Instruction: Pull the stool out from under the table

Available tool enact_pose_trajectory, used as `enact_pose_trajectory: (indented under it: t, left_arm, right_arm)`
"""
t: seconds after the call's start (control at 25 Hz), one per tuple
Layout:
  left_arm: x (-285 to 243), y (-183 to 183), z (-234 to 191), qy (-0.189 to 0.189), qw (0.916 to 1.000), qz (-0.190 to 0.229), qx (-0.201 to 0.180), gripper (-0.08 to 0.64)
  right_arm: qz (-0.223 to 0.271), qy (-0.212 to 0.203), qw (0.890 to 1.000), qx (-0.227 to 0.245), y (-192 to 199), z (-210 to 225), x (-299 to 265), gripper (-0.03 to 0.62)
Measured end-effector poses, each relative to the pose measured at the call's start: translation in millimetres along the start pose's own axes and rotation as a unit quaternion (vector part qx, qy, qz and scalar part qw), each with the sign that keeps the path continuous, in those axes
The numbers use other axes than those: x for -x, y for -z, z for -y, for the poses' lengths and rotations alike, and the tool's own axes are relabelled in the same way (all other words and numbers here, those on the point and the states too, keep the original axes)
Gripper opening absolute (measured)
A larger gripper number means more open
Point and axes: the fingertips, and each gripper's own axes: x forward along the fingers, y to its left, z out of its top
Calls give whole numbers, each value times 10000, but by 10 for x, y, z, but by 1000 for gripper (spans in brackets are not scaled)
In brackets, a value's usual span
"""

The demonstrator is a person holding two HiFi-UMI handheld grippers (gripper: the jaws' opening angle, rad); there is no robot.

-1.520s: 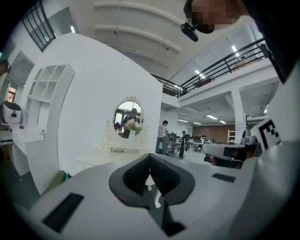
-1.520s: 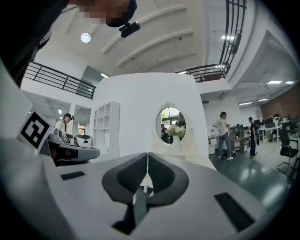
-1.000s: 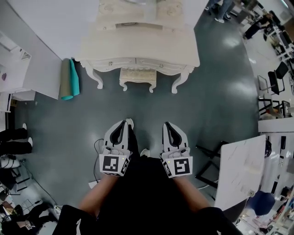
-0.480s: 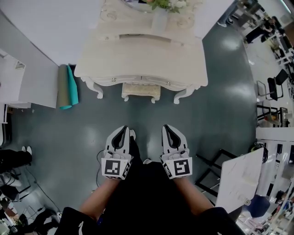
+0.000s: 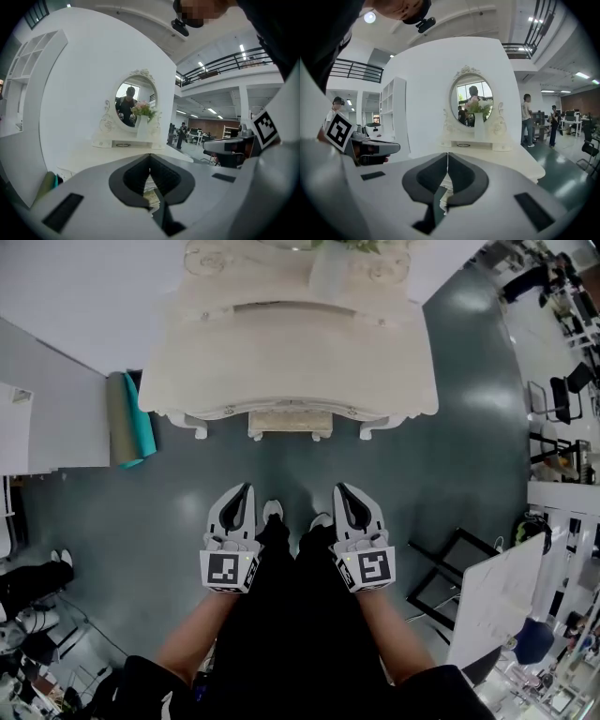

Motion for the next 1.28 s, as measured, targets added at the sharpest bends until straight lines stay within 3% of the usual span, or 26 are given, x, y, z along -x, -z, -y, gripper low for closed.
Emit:
enact_pose_trajectory:
  t: [0.28, 0.52, 0.92, 1.16, 1.28]
  left_arm:
    - [-491, 207, 3, 253, 9996, -99, 90, 14]
    - [-853, 395, -94, 2, 9994, -344, 88, 14]
    - [-1350, 927, -485, -614, 9962, -551, 282, 14]
    - [-1612, 1482, -650, -254, 9964, -711, 397, 14]
    - [-1692, 1809, -693, -153, 9961, -836, 248, 14]
  right_arm:
    - [-211, 39, 9997, -96, 353, 435, -357, 18]
    - [-464, -368, 9982, -41, 609, 792, -840, 18]
    - [-508, -356, 9981, 55, 1124, 1294, -1253, 18]
    - [-570, -119, 9982, -126, 1714, 1455, -1460, 18]
    - [-652, -65, 9978, -111, 2035, 1460, -1525, 20]
